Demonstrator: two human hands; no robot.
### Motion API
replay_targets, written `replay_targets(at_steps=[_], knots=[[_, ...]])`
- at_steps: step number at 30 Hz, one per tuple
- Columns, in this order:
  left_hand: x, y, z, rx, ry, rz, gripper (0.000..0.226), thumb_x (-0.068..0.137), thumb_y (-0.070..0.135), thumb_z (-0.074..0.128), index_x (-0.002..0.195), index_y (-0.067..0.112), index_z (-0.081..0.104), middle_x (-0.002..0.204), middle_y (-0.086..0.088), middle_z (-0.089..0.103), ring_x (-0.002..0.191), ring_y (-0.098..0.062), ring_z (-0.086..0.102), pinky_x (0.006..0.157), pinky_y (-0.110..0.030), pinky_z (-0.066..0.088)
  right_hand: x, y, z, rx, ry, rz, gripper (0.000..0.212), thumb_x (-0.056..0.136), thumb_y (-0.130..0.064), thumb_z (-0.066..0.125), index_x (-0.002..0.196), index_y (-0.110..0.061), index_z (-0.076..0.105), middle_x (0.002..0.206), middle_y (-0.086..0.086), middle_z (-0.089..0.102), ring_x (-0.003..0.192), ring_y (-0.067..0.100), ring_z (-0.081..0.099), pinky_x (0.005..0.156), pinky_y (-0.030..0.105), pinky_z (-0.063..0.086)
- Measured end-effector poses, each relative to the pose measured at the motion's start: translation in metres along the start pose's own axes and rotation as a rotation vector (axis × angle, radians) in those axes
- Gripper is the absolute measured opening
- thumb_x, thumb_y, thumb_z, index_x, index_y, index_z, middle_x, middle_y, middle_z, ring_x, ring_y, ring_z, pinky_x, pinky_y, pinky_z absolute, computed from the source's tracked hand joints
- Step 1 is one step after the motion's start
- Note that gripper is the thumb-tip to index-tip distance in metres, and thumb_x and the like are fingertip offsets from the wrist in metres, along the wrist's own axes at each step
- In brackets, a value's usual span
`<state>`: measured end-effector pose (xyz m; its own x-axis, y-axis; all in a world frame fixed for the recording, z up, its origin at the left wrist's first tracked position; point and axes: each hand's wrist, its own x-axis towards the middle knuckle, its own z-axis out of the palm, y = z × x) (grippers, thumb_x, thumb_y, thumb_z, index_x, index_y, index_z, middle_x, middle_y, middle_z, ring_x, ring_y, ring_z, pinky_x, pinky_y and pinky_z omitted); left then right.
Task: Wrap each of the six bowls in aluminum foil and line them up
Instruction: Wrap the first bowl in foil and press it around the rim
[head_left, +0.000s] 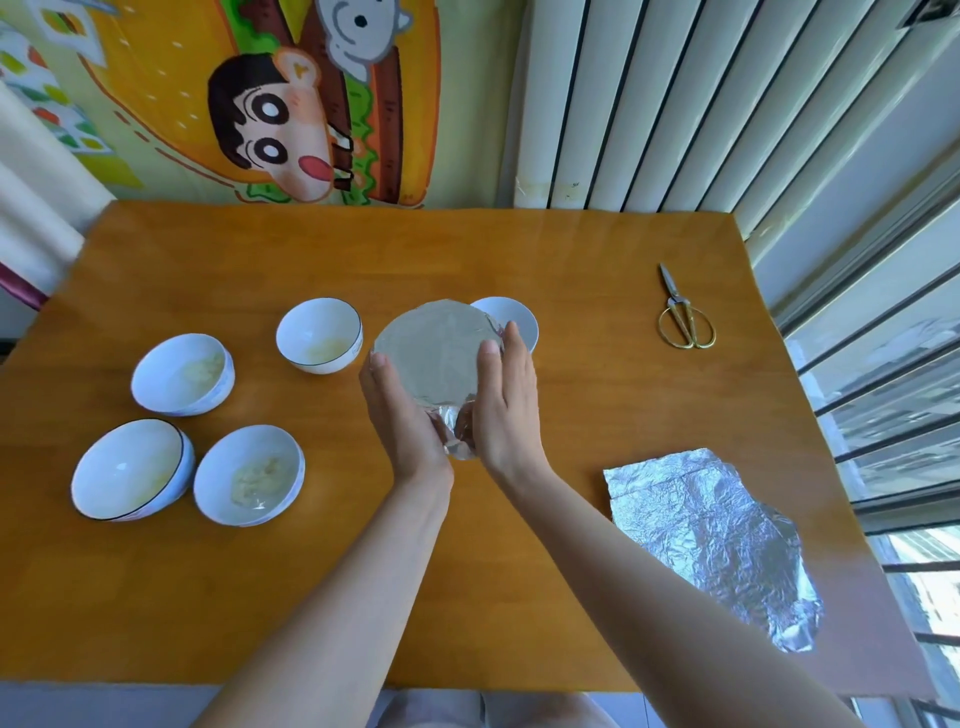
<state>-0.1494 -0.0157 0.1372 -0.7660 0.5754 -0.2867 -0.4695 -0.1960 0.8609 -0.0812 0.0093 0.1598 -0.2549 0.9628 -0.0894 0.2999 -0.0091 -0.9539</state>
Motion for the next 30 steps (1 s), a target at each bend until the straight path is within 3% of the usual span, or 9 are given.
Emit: replay_targets(at_steps=[4,7,10,15,19,22,26,28,30], knots=[[-0.005,-0.001,0.004,-0.002,0.0,0.006,0.039,0.101,0.051,0.04,0.125,0.026,0.058,0.126,0.0,0.065,0.111,-0.015,0.067,0.079,-0.032,0.056,-0.001,0.012,0.008,0.319,0.053,0.089,0.059,0.101,-0.052,0.028,0.152,-0.023,0.031,0.154,-0.006,0.039,0.143,0.009,0.033,0.119,0.039,0.029],[-0.008,-0.003,0.005,-0.031,0.003,0.003,0.045,0.094,0.055,0.044,0.126,0.024,0.057,0.128,-0.003,0.064,0.116,-0.02,0.065,0.096,-0.046,0.054,0.002,0.014,0.011,0.499,0.1,0.133,0.052,0.097,-0.053,0.034,0.138,-0.024,0.049,0.136,-0.004,0.057,0.127,0.012,0.053,0.108,0.042,0.043],[-0.01,-0.005,0.007,-0.019,-0.006,0.009,0.051,0.093,0.057,0.046,0.13,0.023,0.053,0.131,-0.004,0.062,0.119,-0.022,0.063,0.101,-0.052,0.05,0.003,0.015,0.009,0.601,0.121,0.166,0.043,0.098,-0.046,0.038,0.128,-0.021,0.055,0.128,0.005,0.061,0.118,0.018,0.061,0.099,0.043,0.05],[-0.012,-0.008,0.006,0.047,-0.079,0.028,0.054,0.094,0.056,0.043,0.138,0.024,0.044,0.136,-0.001,0.058,0.123,-0.016,0.059,0.099,-0.04,0.051,0.009,0.02,0.006,0.758,0.066,0.258,0.046,0.096,-0.049,0.044,0.129,-0.018,0.053,0.134,0.015,0.058,0.12,0.029,0.06,0.103,0.054,0.047],[-0.008,-0.013,-0.002,0.12,-0.179,0.01,0.067,0.09,0.066,0.033,0.14,0.023,0.047,0.138,0.002,0.058,0.127,-0.01,0.055,0.098,-0.028,0.046,0.017,0.028,-0.002,0.738,0.071,0.222,0.045,0.096,-0.05,0.044,0.13,-0.021,0.056,0.134,0.012,0.059,0.123,0.029,0.059,0.104,0.059,0.045],[-0.006,-0.008,-0.008,0.198,-0.227,0.012,0.066,0.091,0.059,0.023,0.133,0.018,0.054,0.131,0.002,0.063,0.126,-0.012,0.054,0.108,-0.035,0.04,0.022,0.038,-0.013,0.737,0.024,0.215,0.041,0.102,-0.042,0.041,0.132,-0.017,0.054,0.134,0.014,0.058,0.122,0.03,0.059,0.104,0.06,0.044],[0.014,0.011,-0.017,0.33,-0.109,0.058,0.064,0.088,0.055,0.027,0.136,0.02,0.052,0.137,0.007,0.054,0.133,-0.012,0.046,0.118,-0.041,0.028,0.027,0.05,-0.027,0.777,-0.078,0.242,0.043,0.099,-0.046,0.046,0.131,-0.017,0.053,0.137,0.017,0.055,0.125,0.039,0.055,0.098,0.072,0.041],[0.026,0.026,-0.015,0.438,-0.266,0.231,0.057,0.095,0.046,0.026,0.139,0.018,0.051,0.147,0.007,0.048,0.137,-0.004,0.04,0.117,-0.03,0.028,0.029,0.052,-0.032,0.765,-0.115,0.264,0.047,0.098,-0.047,0.047,0.133,-0.016,0.052,0.138,0.018,0.055,0.126,0.039,0.055,0.101,0.069,0.041],[0.033,0.036,-0.006,0.592,-0.557,0.346,0.057,0.099,0.045,0.025,0.138,0.016,0.055,0.149,0.01,0.047,0.141,0.0,0.034,0.115,-0.022,0.026,0.031,0.052,-0.033,0.721,-0.166,0.287,0.05,0.098,-0.047,0.048,0.134,-0.012,0.052,0.137,0.022,0.054,0.126,0.042,0.054,0.103,0.069,0.039]])
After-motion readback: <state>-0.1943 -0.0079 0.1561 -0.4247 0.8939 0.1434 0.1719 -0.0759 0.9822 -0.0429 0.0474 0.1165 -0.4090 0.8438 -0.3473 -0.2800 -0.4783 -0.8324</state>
